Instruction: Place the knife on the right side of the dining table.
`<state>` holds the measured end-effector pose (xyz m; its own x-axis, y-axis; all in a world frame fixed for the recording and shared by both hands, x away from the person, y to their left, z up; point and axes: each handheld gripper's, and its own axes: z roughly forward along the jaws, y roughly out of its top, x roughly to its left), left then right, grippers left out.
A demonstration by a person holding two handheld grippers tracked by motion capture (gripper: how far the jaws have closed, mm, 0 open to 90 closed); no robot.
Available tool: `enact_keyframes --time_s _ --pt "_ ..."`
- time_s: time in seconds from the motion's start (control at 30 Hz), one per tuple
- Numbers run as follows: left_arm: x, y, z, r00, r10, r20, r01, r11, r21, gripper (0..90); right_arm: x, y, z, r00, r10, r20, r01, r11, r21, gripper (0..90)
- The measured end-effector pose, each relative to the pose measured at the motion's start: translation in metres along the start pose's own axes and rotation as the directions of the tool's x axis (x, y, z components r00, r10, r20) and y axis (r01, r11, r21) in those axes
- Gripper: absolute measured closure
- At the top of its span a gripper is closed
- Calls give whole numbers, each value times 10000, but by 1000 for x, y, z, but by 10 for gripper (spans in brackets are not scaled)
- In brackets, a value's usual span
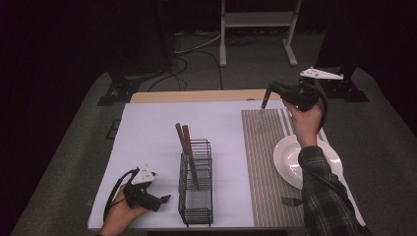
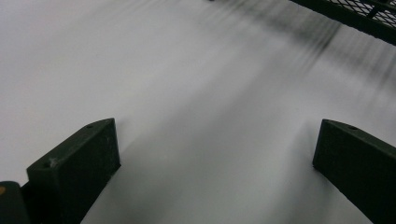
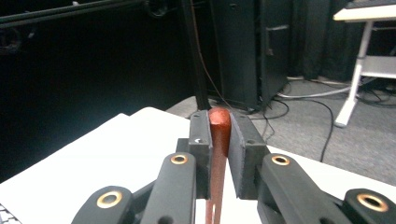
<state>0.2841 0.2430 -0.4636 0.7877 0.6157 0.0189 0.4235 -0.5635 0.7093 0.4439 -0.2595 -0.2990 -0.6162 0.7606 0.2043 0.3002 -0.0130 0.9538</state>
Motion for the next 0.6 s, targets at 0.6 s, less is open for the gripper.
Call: enact_keyframes --time_s 0.6 --pt "0 0 0 10000 1 2 -1 10000 2 0 -26 -33 10 9952 759 613 -768 9970 136 798"
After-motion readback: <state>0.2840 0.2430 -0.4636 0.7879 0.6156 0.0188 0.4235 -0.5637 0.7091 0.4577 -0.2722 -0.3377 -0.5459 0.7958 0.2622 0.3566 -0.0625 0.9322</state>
